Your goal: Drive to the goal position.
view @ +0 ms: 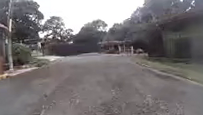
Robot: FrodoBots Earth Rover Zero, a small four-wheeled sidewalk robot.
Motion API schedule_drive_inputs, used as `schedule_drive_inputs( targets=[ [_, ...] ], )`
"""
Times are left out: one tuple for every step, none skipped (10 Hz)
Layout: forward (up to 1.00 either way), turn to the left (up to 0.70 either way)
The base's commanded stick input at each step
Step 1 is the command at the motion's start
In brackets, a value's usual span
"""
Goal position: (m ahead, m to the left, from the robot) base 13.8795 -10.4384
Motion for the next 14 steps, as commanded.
schedule_drive_inputs(
  targets=[
    [0.70,0.00],
    [0.70,0.00],
    [0.70,0.00],
    [0.70,0.00],
    [0.70,0.00],
    [0.70,0.00],
    [0.70,0.00],
    [0.70,0.00],
    [0.70,0.00],
    [0.70,0.00],
    [0.70,0.00],
    [0.70,0.00],
    [0.70,0.00],
    [0.70,0.00]
  ],
)
